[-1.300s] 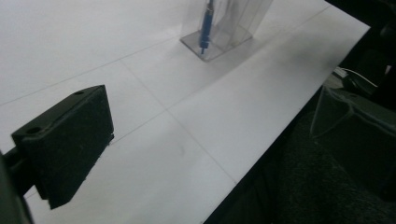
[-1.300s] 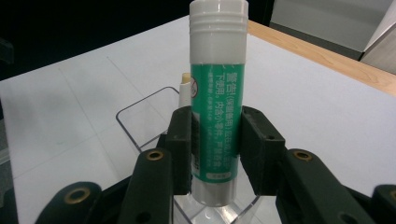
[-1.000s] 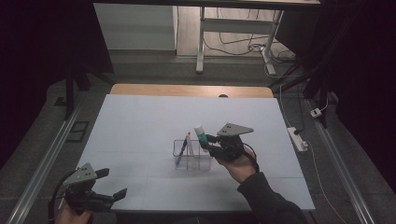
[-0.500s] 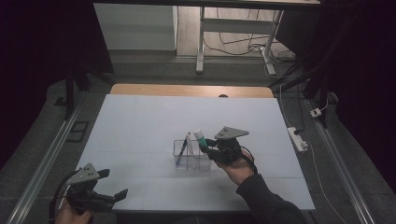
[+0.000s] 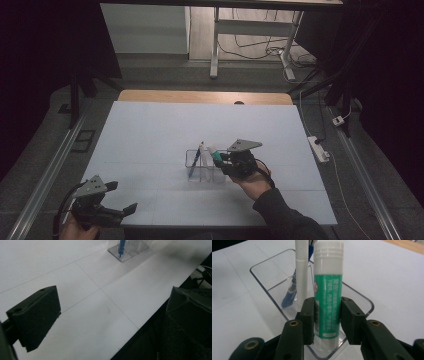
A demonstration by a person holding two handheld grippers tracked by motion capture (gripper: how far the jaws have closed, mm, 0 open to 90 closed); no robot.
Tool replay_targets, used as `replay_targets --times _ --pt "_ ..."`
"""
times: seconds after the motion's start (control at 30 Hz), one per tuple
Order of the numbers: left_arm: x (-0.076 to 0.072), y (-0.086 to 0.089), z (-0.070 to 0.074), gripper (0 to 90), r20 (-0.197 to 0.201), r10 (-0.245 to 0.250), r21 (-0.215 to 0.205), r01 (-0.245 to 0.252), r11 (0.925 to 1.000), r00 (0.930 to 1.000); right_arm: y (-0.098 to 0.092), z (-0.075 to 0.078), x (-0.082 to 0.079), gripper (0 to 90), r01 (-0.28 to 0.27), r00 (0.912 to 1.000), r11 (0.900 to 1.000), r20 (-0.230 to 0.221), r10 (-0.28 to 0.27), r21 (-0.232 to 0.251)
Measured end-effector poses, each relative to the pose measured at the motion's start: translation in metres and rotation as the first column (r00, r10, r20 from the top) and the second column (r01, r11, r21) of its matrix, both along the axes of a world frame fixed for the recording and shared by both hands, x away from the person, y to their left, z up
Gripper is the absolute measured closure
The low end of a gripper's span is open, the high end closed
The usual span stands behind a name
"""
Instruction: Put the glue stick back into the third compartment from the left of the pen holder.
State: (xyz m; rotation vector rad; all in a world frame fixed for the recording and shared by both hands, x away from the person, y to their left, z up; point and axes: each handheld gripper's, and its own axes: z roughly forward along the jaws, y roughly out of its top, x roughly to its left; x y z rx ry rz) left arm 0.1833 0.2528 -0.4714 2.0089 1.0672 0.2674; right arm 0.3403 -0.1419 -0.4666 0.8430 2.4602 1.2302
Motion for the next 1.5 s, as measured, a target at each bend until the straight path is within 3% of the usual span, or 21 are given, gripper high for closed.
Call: replay_targets --times 0.27,0.63,1.5 --pt "0.0 0.0 0.0 0.0 -0.001 0.0 0.004 0.0 1.0 1.0 -0.001 0.008 -0.002 56.0 -0.01 0.9997 1.0 0.023 0.01 0.022" --pt "-0.001 0.002 0.0 0.0 0.006 0.022 0.006 -0.022 0.9997 0.9997 -0.004 0.014 -0.002 45.4 -0.028 0.9996 0.999 0.0 0.028 0.028" --pt "0.0 0.003 -0.001 0.0 -0.01 0.021 0.007 -0.021 0.9998 0.9997 -0.013 0.029 -0.015 15.3 -0.073 0.9971 0.997 -0.023 0.073 -0.003"
